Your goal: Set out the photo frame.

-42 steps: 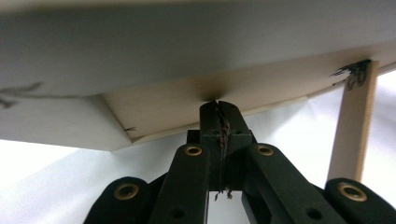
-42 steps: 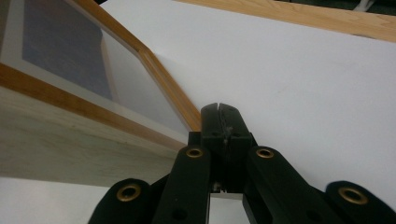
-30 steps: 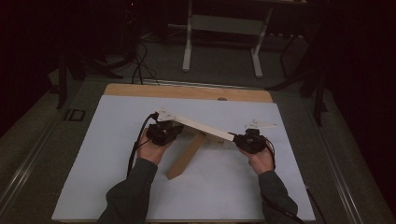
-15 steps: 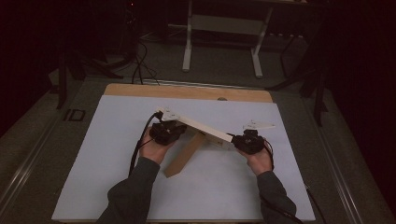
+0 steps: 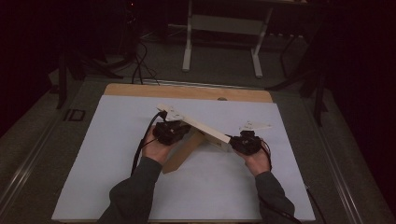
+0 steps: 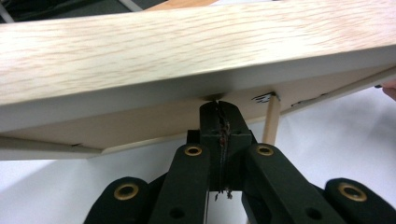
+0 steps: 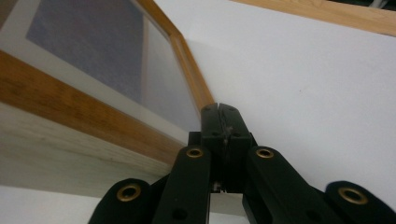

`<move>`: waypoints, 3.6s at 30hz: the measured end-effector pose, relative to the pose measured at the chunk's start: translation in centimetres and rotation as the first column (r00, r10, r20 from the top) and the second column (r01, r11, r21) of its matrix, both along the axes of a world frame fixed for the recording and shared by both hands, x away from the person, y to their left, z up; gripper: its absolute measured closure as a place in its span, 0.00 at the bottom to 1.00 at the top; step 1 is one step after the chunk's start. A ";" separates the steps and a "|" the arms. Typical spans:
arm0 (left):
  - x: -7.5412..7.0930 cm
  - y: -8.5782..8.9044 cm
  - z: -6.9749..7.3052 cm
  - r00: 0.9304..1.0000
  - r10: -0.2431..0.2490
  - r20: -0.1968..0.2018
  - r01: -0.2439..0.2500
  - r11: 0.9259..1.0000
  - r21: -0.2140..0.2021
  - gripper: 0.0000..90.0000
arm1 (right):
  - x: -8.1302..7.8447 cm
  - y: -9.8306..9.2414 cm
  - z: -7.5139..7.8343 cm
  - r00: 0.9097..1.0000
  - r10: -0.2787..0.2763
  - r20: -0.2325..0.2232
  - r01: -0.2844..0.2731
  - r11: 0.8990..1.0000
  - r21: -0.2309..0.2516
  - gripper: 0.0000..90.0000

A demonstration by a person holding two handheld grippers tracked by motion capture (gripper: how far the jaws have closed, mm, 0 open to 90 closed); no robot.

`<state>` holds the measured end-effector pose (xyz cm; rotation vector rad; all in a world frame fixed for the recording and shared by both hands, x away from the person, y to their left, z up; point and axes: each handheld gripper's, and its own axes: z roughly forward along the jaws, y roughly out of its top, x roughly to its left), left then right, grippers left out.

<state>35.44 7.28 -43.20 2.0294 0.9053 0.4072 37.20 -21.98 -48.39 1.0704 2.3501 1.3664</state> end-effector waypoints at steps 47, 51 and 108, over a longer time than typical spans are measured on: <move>-0.1 -1.4 0.6 0.997 -0.077 -0.004 0.077 0.996 0.036 1.00 | -1.5 1.9 -0.8 0.998 0.058 0.018 -0.056 0.995 -0.089 1.00; -0.1 -1.5 0.6 0.997 -0.079 -0.006 0.079 0.996 0.037 1.00 | -1.7 1.8 -0.5 0.997 0.071 0.023 -0.069 0.994 -0.087 1.00; 1.1 -0.4 -1.2 0.996 -0.069 -0.047 0.069 0.998 -0.009 1.00 | -3.6 5.6 0.5 0.978 0.208 0.028 -0.204 0.975 -0.093 1.00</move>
